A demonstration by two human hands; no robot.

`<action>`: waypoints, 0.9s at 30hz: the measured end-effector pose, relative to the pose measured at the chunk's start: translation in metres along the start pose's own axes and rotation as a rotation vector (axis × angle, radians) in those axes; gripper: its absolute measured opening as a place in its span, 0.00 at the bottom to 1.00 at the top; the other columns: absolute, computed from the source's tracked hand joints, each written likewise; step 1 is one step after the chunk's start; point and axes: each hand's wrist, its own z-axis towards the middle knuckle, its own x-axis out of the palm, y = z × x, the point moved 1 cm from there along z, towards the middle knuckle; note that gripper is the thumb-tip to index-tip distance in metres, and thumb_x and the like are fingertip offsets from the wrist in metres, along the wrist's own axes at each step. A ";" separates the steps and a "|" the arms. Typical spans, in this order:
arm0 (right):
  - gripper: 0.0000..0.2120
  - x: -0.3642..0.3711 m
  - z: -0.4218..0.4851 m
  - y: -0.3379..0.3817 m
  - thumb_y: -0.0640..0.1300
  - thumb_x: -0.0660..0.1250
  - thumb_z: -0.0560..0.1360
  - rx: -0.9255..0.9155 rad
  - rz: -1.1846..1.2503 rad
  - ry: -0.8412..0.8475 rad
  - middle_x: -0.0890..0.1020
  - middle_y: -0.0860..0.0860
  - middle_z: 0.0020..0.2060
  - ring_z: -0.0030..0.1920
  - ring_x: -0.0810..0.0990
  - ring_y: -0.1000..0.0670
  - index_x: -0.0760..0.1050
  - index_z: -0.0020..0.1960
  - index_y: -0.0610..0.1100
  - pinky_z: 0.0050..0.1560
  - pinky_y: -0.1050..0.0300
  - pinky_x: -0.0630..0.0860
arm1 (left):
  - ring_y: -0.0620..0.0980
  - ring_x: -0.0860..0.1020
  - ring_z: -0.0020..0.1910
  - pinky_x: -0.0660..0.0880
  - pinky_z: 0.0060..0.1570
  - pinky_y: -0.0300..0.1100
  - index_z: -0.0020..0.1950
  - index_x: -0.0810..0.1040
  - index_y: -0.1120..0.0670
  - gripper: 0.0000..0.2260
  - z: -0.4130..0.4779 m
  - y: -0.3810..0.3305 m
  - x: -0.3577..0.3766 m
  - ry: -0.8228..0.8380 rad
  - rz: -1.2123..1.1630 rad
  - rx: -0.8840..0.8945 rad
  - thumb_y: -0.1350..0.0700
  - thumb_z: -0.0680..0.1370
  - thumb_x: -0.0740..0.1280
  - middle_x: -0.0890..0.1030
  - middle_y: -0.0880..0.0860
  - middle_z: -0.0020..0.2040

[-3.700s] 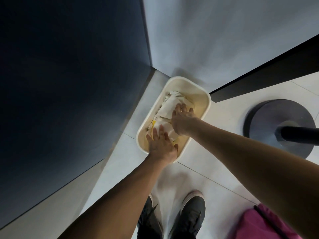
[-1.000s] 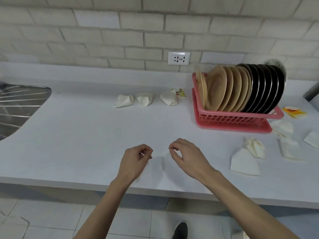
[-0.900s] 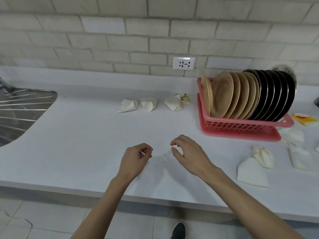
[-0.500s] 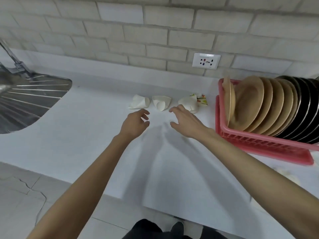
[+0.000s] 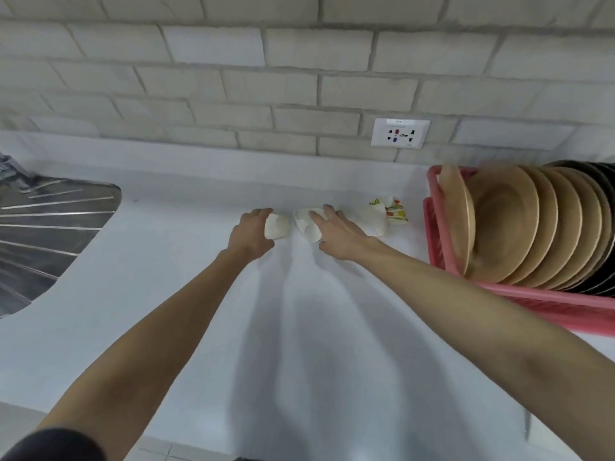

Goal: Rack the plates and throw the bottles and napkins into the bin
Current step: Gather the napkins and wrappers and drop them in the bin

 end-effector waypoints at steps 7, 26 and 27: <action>0.39 0.026 0.037 0.015 0.38 0.64 0.75 0.108 -0.059 0.058 0.49 0.38 0.77 0.73 0.59 0.35 0.48 0.80 0.46 0.65 0.43 0.71 | 0.55 0.51 0.79 0.61 0.72 0.57 0.80 0.55 0.51 0.43 0.035 0.019 0.020 0.159 0.175 0.093 0.57 0.71 0.75 0.53 0.50 0.81; 0.27 0.036 -0.032 0.011 0.45 0.65 0.72 0.230 0.069 -0.240 0.77 0.45 0.53 0.49 0.78 0.41 0.66 0.69 0.43 0.39 0.53 0.69 | 0.57 0.80 0.42 0.67 0.40 0.43 0.56 0.79 0.52 0.12 0.004 0.013 0.021 -0.068 -0.105 0.278 0.49 0.76 0.71 0.83 0.52 0.40; 0.27 0.032 -0.042 0.009 0.46 0.65 0.72 0.244 0.124 -0.265 0.78 0.46 0.52 0.48 0.79 0.41 0.66 0.70 0.44 0.40 0.52 0.71 | 0.56 0.80 0.41 0.67 0.38 0.43 0.54 0.79 0.51 0.10 -0.001 0.005 0.021 -0.044 -0.154 0.256 0.48 0.76 0.71 0.82 0.50 0.40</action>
